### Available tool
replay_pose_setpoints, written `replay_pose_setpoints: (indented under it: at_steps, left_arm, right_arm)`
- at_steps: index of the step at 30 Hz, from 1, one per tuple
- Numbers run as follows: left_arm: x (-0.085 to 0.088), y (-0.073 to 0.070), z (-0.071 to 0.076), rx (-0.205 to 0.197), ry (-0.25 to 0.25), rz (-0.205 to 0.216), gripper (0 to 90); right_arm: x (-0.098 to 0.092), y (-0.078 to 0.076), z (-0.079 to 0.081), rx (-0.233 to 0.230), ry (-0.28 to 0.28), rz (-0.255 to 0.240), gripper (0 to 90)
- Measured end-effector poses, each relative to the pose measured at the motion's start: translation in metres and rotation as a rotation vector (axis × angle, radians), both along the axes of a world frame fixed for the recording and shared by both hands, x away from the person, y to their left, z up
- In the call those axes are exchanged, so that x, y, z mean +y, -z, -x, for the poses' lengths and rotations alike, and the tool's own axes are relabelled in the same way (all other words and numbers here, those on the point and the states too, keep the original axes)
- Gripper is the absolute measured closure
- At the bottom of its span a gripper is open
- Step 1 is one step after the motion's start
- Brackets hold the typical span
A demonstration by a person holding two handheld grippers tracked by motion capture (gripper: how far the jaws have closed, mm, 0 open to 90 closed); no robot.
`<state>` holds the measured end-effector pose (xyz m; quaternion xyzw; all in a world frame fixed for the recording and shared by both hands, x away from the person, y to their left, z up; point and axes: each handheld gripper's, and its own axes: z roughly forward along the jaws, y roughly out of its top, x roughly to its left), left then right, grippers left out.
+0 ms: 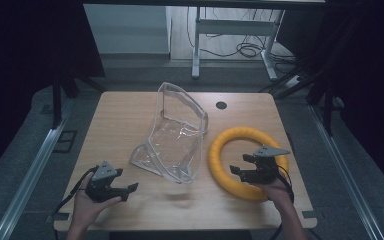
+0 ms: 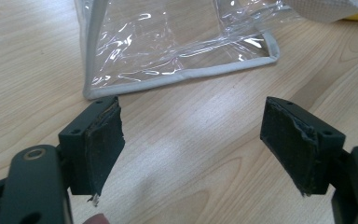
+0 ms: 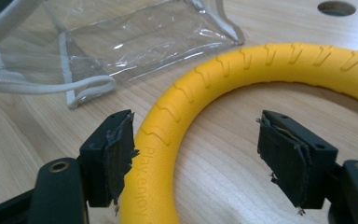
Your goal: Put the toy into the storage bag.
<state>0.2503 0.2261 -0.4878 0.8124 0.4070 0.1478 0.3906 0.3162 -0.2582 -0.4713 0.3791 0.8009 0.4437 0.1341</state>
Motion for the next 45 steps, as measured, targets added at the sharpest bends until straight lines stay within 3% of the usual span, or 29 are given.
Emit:
replay_pose_setpoints:
  at_steps: [3, 8, 20, 24, 30, 37, 45]
  left_arm:
    - [0.002, -0.002, 0.004, -0.009, -0.004, 0.007, 21.1]
    - [0.003, -0.003, 0.005, -0.011, -0.001, 0.013, 21.0]
    - [0.0, -0.002, 0.004, 0.006, 0.009, 0.015, 21.0]
    - [0.002, -0.003, 0.005, 0.001, 0.004, 0.022, 21.1]
    - [0.002, -0.004, 0.005, 0.0, 0.002, 0.025, 21.2]
    - [0.002, -0.004, 0.005, 0.0, 0.004, 0.02, 21.2]
    - [0.002, -0.003, 0.005, 0.005, 0.005, 0.022, 21.2]
  right_arm:
    - [-0.002, -0.001, 0.001, -0.03, 0.007, -0.009, 27.8]
    - [-0.005, 0.001, 0.004, -0.042, 0.033, -0.008, 29.4]
    - [-0.014, 0.004, 0.002, 0.003, 0.041, -0.026, 29.4]
    - [-0.016, -0.001, 0.003, 0.017, 0.02, -0.028, 29.5]
    - [-0.013, -0.011, 0.0, 0.044, -0.025, 0.02, 29.5]
    - [0.001, -0.028, -0.003, 0.1, -0.129, 0.159, 29.5]
    - [0.016, -0.037, -0.005, 0.16, -0.2, 0.266, 29.4]
